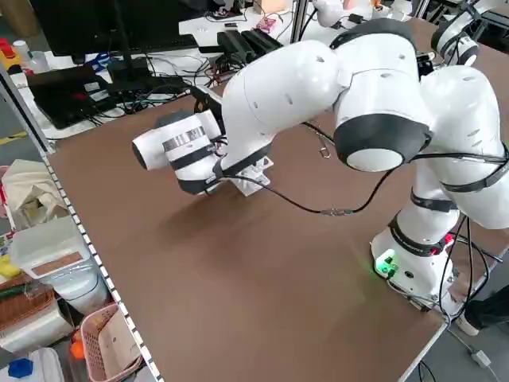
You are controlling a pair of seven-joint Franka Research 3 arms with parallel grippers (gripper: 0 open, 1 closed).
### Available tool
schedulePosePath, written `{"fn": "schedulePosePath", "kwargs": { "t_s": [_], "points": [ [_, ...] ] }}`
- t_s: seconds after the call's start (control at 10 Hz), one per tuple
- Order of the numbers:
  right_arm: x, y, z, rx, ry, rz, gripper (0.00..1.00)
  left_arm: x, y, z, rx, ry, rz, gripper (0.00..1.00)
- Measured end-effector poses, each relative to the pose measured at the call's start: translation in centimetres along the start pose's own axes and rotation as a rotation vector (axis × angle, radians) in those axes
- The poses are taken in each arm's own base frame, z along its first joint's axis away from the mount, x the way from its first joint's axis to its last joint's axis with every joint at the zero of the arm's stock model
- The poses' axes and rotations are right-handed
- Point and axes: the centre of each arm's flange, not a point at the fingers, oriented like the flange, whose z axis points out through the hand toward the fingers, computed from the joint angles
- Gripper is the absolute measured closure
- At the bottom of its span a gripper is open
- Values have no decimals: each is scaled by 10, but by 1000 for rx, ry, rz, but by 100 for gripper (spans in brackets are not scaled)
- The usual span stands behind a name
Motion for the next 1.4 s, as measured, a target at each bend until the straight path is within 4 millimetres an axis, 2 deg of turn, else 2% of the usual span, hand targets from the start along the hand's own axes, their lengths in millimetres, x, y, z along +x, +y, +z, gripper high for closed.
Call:
{"fn": "schedulePosePath", "kwargs": {
  "t_s": [0.7, 1.4],
  "points": [
    [6, -3, 10, -22, -13, 125, 41, -11, -7, -5, 21, 12, -34, 78],
    [11, -5, 15, -28, -13, 284, 41, -14, -17, 7, 20, -6, -31, 78]
  ]
}}
